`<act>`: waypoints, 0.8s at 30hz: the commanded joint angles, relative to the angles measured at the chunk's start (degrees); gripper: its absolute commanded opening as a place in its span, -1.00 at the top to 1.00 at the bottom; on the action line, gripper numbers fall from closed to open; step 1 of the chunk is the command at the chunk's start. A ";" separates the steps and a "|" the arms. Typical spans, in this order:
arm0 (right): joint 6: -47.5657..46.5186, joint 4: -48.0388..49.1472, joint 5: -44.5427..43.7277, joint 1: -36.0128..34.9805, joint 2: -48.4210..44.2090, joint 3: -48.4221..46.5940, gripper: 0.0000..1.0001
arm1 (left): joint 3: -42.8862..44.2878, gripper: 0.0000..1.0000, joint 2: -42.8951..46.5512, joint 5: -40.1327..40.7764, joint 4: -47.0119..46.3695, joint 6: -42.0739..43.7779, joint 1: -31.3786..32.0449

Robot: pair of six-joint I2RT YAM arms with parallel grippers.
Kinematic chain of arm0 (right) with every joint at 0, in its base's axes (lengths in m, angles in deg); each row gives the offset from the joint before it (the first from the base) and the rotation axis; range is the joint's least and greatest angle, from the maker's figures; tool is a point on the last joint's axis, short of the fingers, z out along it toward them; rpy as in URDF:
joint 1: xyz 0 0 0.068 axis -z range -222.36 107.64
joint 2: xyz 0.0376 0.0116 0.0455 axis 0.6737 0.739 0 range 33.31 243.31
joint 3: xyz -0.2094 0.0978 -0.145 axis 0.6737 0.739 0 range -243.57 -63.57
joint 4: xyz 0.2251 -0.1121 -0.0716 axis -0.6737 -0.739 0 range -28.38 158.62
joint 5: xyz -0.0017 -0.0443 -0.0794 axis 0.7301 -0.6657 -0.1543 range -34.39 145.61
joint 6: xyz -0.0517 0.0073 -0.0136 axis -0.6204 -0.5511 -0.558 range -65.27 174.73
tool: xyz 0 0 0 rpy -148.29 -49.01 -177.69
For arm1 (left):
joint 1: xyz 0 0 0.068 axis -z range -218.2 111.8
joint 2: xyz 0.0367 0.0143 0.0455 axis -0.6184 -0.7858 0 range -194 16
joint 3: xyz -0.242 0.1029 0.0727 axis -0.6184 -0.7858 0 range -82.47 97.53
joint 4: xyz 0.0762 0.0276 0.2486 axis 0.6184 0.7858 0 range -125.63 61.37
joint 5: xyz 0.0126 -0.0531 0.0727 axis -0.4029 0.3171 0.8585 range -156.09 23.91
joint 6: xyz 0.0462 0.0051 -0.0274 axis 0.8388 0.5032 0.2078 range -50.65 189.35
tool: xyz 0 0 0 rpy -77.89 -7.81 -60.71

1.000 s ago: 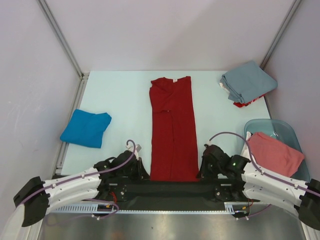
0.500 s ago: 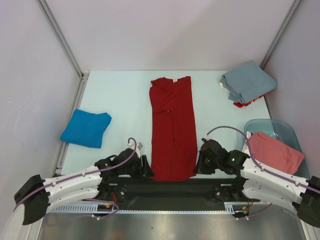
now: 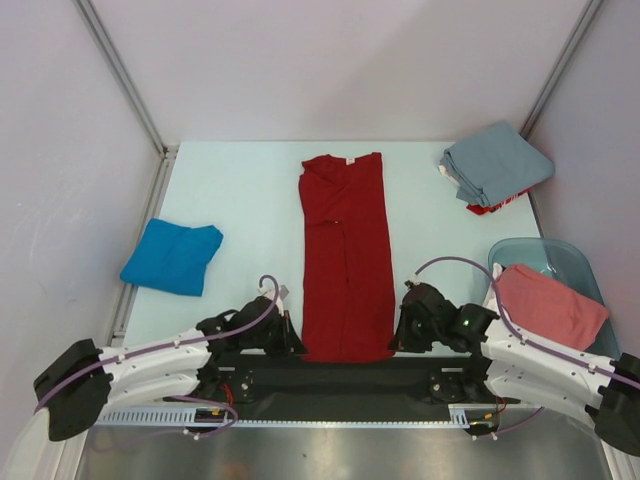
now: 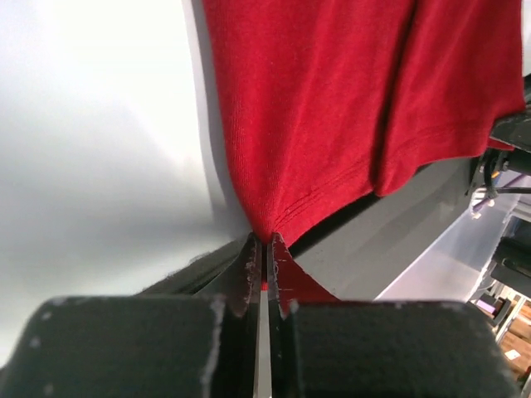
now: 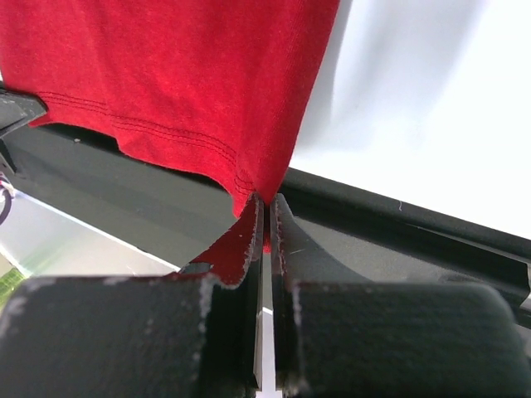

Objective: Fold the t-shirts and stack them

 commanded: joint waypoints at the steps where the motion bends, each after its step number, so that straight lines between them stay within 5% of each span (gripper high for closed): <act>1: 0.39 0.60 -0.25 -0.36 -1.80 -0.60 1.00 | 1.82 0.99 3.94 0.75 2.38 0.83 -0.03; 7: -4.43 -0.55 -2.54 3.15 0.57 -6.82 1.00 | 6.66 0.99 5.54 1.55 4.69 2.50 -1.78; 12: -12.43 1.21 -0.35 16.56 5.40 -13.25 1.00 | 13.41 0.99 0.80 -1.87 3.63 7.59 -11.96; 24: -22.99 9.72 8.35 35.41 34.66 -36.96 1.00 | 37.15 0.99 -26.35 -3.64 0.20 16.13 -26.66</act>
